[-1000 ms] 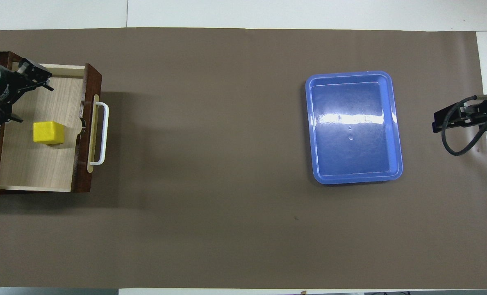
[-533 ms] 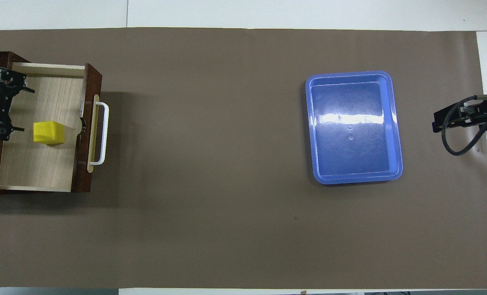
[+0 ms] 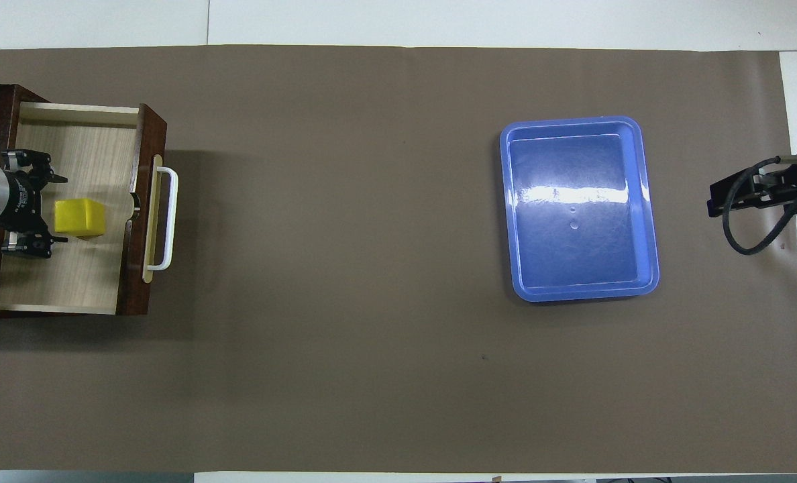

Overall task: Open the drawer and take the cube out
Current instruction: 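Close the left gripper on the yellow cube, then lift the yellow cube out of the drawer with the left gripper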

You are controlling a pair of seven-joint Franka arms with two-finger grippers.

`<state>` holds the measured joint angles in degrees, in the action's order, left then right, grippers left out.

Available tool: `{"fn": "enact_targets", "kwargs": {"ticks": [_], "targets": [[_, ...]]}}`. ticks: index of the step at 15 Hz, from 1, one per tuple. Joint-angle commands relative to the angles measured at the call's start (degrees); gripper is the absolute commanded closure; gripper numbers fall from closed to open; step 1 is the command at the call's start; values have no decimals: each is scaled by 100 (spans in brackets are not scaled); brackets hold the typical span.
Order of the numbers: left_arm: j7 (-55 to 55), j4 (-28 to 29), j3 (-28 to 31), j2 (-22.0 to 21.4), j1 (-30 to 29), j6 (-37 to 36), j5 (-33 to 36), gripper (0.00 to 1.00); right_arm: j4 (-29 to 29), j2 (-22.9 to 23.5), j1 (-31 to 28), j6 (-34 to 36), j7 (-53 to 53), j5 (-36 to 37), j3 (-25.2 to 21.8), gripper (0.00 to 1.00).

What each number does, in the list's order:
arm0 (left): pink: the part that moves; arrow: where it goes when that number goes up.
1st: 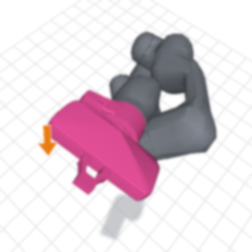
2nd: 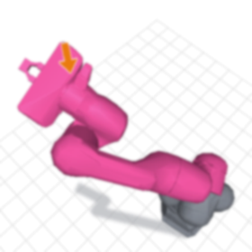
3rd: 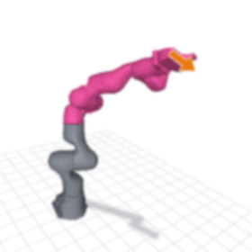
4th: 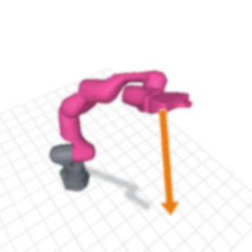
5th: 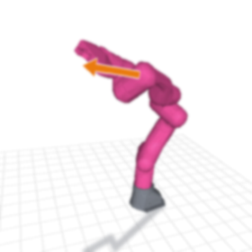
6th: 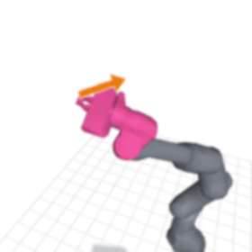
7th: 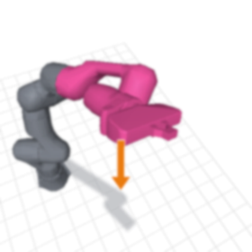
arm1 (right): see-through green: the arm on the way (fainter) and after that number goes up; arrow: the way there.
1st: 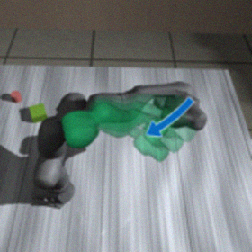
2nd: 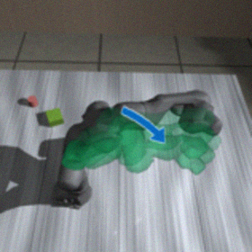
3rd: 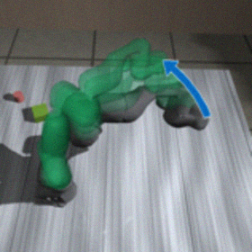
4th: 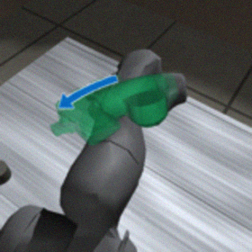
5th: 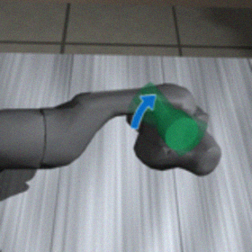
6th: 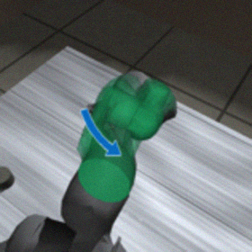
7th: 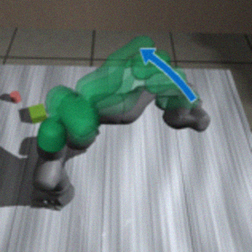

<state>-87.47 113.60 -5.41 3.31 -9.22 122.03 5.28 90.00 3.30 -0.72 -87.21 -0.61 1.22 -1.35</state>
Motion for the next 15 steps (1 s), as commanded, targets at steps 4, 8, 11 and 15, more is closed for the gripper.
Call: {"fn": "enact_targets", "kwargs": {"ticks": [4, 8, 11, 15], "targets": [[-271, 268, -39, -111, 8, 234, -89, 37, 141, -128, -78, -15, -141, 63, 56, 0], [-297, 24, -39, -6, -27, 103, -89, 100, 141, -119, -78, -15, -141, 54, 56, 0], [-804, -1589, -47, 485, 516, -1299, -211, 100, 123, -119, -87, -7, -132, 63, 56, 0], [-2296, -3008, -47, 996, 1438, -2568, -221, 100, 115, -119, -87, -7, -141, 54, 56, 0]]}}
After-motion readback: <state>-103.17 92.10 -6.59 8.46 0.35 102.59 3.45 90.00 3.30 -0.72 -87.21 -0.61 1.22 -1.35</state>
